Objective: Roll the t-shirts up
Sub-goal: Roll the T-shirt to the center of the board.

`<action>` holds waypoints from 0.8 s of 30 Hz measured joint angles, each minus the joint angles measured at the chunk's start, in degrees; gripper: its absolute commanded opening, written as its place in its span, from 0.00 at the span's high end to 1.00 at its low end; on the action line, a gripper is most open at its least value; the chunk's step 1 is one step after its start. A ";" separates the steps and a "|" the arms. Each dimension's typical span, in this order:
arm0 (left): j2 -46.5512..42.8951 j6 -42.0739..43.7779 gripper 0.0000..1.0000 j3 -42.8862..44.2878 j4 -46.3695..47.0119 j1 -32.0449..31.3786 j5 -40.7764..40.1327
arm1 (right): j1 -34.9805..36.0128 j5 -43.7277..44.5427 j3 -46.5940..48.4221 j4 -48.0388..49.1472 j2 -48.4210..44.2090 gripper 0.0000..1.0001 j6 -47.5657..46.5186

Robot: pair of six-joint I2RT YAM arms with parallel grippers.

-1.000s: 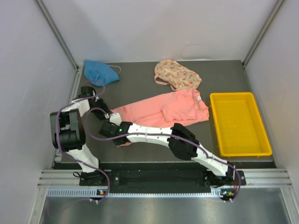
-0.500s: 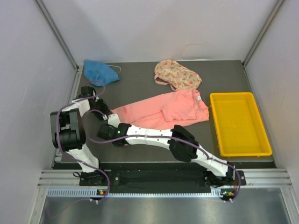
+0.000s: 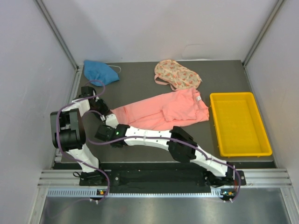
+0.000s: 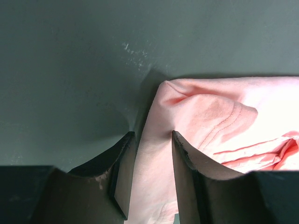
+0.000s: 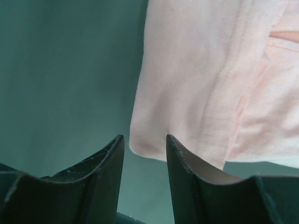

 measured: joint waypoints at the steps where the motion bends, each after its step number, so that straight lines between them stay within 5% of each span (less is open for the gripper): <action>1: 0.00 0.02 0.59 0.00 0.00 0.00 0.00 | 0.00 -0.07 0.39 0.07 0.46 0.56 0.00; 7: 0.02 0.13 0.60 0.00 -0.07 0.00 -0.02 | 0.04 -0.74 2.23 0.28 3.41 0.52 0.02; 15: 0.55 0.15 0.62 0.02 -0.22 -0.94 -0.79 | -0.83 -1.05 -3.28 3.28 0.76 0.86 0.48; 24: 0.94 0.07 0.62 0.48 -0.57 -1.57 -2.51 | -2.45 -6.10 -19.12 16.20 -7.58 0.95 0.90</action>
